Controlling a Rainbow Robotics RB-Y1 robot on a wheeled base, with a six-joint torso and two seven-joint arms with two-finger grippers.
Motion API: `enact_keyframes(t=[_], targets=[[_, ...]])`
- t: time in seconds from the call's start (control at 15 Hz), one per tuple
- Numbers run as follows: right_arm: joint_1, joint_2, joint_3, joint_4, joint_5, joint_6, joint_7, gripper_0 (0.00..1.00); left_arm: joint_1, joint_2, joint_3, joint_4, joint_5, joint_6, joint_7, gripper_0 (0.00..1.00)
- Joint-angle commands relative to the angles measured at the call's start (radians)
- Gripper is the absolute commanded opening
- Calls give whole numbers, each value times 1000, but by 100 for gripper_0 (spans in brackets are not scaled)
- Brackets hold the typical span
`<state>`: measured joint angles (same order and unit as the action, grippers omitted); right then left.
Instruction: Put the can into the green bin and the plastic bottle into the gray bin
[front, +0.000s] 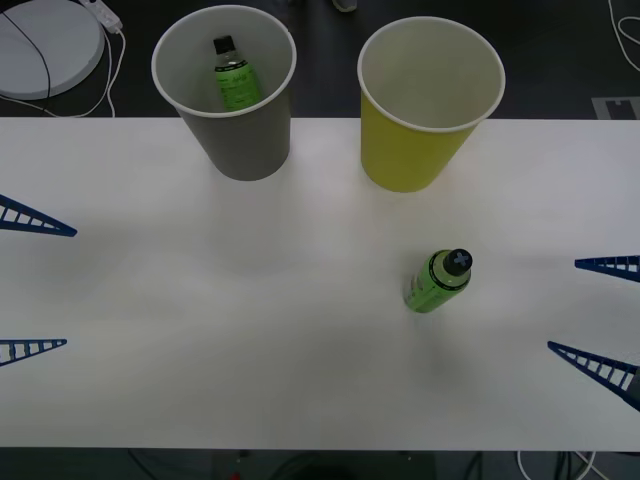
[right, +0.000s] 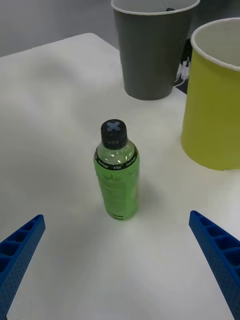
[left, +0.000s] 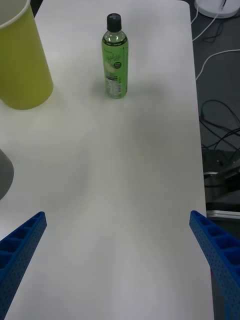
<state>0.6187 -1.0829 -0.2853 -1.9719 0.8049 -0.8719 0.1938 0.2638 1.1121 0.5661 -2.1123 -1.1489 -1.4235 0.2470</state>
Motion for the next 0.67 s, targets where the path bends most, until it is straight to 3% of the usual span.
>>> enact_keyframes(t=[0.07, 0.47, 0.67], targets=[[-2, 18, 43, 18, -6, 56, 12, 100, 0, 0, 0, 0, 0, 0, 0, 100], [-2, 75, 95, 50, -6, 100, 44, 100, 0, 0, 0, 0, 0, 0, 0, 100], [-2, 104, 97, 73, -19, 99, 116, 100, 0, 0, 0, 0, 0, 0, 0, 100]])
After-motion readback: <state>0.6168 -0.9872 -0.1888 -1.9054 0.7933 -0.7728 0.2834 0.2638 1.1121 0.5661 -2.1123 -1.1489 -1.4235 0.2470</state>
